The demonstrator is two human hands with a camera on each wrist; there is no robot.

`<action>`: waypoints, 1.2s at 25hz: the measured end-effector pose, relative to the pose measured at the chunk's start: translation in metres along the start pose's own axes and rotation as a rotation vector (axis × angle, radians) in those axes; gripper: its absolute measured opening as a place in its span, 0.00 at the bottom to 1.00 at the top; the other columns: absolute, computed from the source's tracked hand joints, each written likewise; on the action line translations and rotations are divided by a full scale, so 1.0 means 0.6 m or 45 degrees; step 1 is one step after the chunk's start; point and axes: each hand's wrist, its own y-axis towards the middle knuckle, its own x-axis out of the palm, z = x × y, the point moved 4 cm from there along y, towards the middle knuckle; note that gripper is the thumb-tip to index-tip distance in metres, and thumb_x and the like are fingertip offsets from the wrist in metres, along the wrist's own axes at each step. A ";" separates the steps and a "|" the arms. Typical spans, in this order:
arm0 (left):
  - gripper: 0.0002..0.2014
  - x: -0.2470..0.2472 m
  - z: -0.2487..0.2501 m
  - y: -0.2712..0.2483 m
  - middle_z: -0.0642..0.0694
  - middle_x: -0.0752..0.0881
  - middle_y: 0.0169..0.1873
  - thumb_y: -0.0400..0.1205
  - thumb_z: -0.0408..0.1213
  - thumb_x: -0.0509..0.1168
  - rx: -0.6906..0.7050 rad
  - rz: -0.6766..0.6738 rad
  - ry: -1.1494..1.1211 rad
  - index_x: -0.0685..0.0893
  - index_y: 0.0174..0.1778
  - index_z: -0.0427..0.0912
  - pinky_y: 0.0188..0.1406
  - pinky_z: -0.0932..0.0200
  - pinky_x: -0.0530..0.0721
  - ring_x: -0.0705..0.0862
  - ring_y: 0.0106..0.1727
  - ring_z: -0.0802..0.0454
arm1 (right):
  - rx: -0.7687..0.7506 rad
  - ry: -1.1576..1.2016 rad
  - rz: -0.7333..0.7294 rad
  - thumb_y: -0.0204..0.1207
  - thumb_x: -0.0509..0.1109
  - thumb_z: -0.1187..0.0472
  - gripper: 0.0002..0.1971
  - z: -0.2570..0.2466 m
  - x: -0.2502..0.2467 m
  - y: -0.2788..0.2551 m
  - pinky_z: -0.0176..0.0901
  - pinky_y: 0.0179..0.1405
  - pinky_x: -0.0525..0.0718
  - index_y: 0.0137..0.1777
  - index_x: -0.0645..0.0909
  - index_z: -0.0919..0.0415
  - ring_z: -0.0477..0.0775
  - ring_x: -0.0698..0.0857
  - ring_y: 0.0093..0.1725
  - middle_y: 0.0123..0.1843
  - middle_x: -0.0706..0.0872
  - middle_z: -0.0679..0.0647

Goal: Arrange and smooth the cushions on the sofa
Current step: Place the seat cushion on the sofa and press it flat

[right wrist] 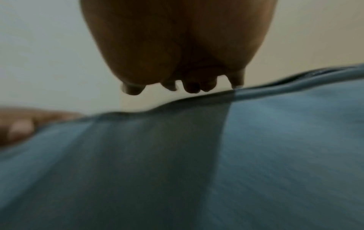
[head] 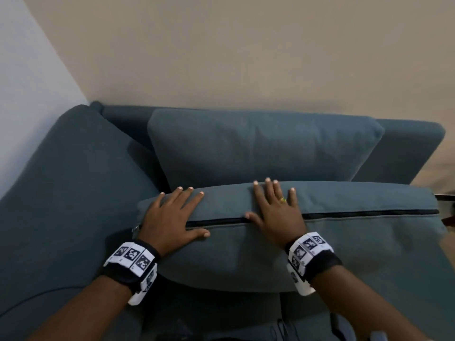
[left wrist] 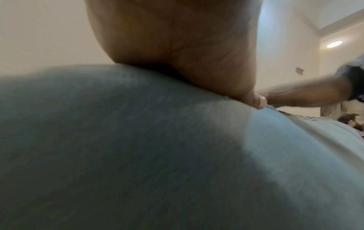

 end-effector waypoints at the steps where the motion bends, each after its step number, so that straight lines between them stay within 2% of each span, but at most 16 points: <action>1: 0.52 0.003 -0.022 -0.012 0.52 0.65 0.86 0.70 0.86 0.42 -0.031 0.005 -0.009 0.58 0.88 0.60 0.83 0.35 0.60 0.61 0.87 0.48 | 0.044 0.106 0.075 0.79 0.31 0.25 0.43 -0.019 -0.021 0.007 0.67 0.88 0.44 0.90 0.35 0.46 0.56 0.40 0.90 0.91 0.38 0.51; 3: 0.52 0.004 -0.055 -0.032 0.51 0.67 0.85 0.71 0.86 0.43 -0.085 0.039 -0.031 0.61 0.87 0.59 0.84 0.33 0.57 0.61 0.87 0.47 | 0.000 0.169 0.208 0.85 0.44 0.32 0.38 -0.049 -0.037 0.010 0.58 0.89 0.40 0.91 0.40 0.45 0.53 0.39 0.90 0.90 0.37 0.45; 5: 0.51 0.003 -0.084 -0.050 0.50 0.68 0.85 0.71 0.85 0.44 -0.152 0.080 -0.084 0.65 0.86 0.57 0.83 0.30 0.56 0.61 0.87 0.47 | -0.144 -0.014 0.068 0.83 0.38 0.28 0.39 -0.090 -0.004 0.008 0.68 0.87 0.44 0.90 0.41 0.44 0.55 0.41 0.91 0.88 0.34 0.44; 7: 0.51 0.011 -0.108 -0.067 0.53 0.61 0.87 0.71 0.84 0.48 -0.207 0.157 -0.218 0.62 0.87 0.57 0.83 0.32 0.57 0.55 0.89 0.48 | -0.145 -0.077 -0.006 0.79 0.30 0.26 0.42 -0.107 0.022 0.020 0.72 0.86 0.43 0.89 0.35 0.44 0.57 0.39 0.90 0.87 0.31 0.46; 10: 0.54 0.032 -0.131 -0.084 0.57 0.51 0.89 0.70 0.77 0.63 -0.245 0.247 -0.675 0.52 0.89 0.56 0.83 0.48 0.59 0.50 0.89 0.55 | -0.123 0.102 0.208 0.84 0.41 0.30 0.38 -0.166 -0.024 0.049 0.56 0.86 0.34 0.90 0.38 0.44 0.54 0.36 0.90 0.88 0.32 0.43; 12: 0.55 0.048 -0.133 -0.094 0.55 0.52 0.89 0.70 0.71 0.67 -0.265 0.299 -1.031 0.49 0.89 0.55 0.85 0.56 0.56 0.52 0.88 0.59 | -0.316 -0.049 0.009 0.84 0.44 0.30 0.39 -0.219 0.008 0.049 0.62 0.86 0.37 0.91 0.40 0.46 0.55 0.40 0.91 0.89 0.34 0.44; 14: 0.48 0.060 -0.134 -0.105 0.53 0.56 0.88 0.77 0.71 0.62 -0.317 0.337 -1.357 0.52 0.88 0.54 0.88 0.53 0.57 0.56 0.87 0.62 | -0.354 -0.127 -0.088 0.81 0.39 0.29 0.42 -0.249 0.040 0.056 0.68 0.87 0.41 0.90 0.37 0.49 0.55 0.39 0.90 0.91 0.37 0.49; 16: 0.45 0.079 -0.135 -0.111 0.54 0.59 0.87 0.79 0.76 0.54 -0.404 0.340 -1.617 0.55 0.88 0.54 0.88 0.51 0.57 0.59 0.86 0.64 | -0.289 0.070 0.074 0.84 0.43 0.33 0.40 -0.283 0.015 0.073 0.60 0.88 0.39 0.91 0.37 0.51 0.54 0.36 0.90 0.90 0.33 0.48; 17: 0.45 0.086 -0.135 -0.112 0.54 0.60 0.87 0.78 0.77 0.52 -0.442 0.342 -1.706 0.55 0.87 0.55 0.88 0.51 0.56 0.59 0.86 0.64 | -0.340 0.084 0.102 0.86 0.48 0.35 0.40 -0.308 0.014 0.075 0.57 0.86 0.38 0.91 0.39 0.52 0.53 0.36 0.90 0.88 0.31 0.46; 20: 0.43 0.095 -0.136 -0.114 0.55 0.62 0.86 0.77 0.80 0.51 -0.555 0.284 -1.903 0.58 0.85 0.62 0.88 0.48 0.57 0.61 0.86 0.63 | -0.568 -0.195 -0.116 0.87 0.52 0.35 0.41 -0.376 0.068 0.060 0.67 0.87 0.41 0.90 0.40 0.55 0.55 0.41 0.91 0.88 0.32 0.49; 21: 0.42 0.101 -0.142 -0.114 0.55 0.62 0.86 0.77 0.79 0.51 -0.611 0.272 -1.990 0.59 0.85 0.63 0.88 0.49 0.59 0.62 0.85 0.61 | -0.540 -0.156 -0.081 0.87 0.51 0.36 0.41 -0.390 0.073 0.065 0.68 0.88 0.42 0.90 0.39 0.56 0.55 0.40 0.91 0.90 0.34 0.51; 23: 0.37 0.092 -0.143 -0.111 0.53 0.62 0.87 0.83 0.71 0.46 -0.702 0.276 -2.162 0.57 0.87 0.59 0.86 0.51 0.60 0.62 0.86 0.57 | -0.439 0.068 0.072 0.87 0.49 0.39 0.40 -0.412 0.044 0.077 0.60 0.88 0.39 0.91 0.38 0.57 0.53 0.36 0.90 0.91 0.37 0.52; 24: 0.33 0.085 -0.139 -0.110 0.53 0.61 0.87 0.87 0.64 0.42 -0.727 0.287 -2.207 0.56 0.88 0.56 0.86 0.52 0.60 0.61 0.86 0.57 | -0.456 0.080 0.103 0.87 0.48 0.40 0.38 -0.421 0.037 0.077 0.58 0.88 0.38 0.91 0.40 0.57 0.53 0.37 0.90 0.92 0.39 0.52; 26: 0.30 0.083 -0.134 -0.107 0.52 0.61 0.87 0.90 0.57 0.37 -0.761 0.312 -2.233 0.56 0.89 0.51 0.83 0.60 0.59 0.61 0.84 0.61 | -0.628 -0.156 -0.021 0.87 0.51 0.42 0.37 -0.446 0.065 0.060 0.66 0.88 0.38 0.91 0.45 0.55 0.54 0.42 0.91 0.92 0.44 0.52; 28: 0.35 0.090 -0.134 -0.114 0.53 0.60 0.87 0.86 0.62 0.38 -0.799 0.305 -2.222 0.56 0.89 0.52 0.79 0.65 0.59 0.62 0.81 0.66 | -0.687 -0.289 -0.133 0.86 0.56 0.41 0.39 -0.445 0.101 0.041 0.68 0.86 0.37 0.91 0.46 0.54 0.54 0.44 0.90 0.92 0.47 0.52; 30: 0.39 0.095 -0.139 -0.114 0.55 0.62 0.86 0.83 0.71 0.46 -0.760 0.269 -2.167 0.59 0.88 0.57 0.82 0.62 0.60 0.65 0.81 0.67 | -0.596 -0.140 -0.057 0.85 0.55 0.39 0.39 -0.414 0.090 0.032 0.65 0.86 0.38 0.91 0.45 0.53 0.53 0.43 0.90 0.92 0.46 0.52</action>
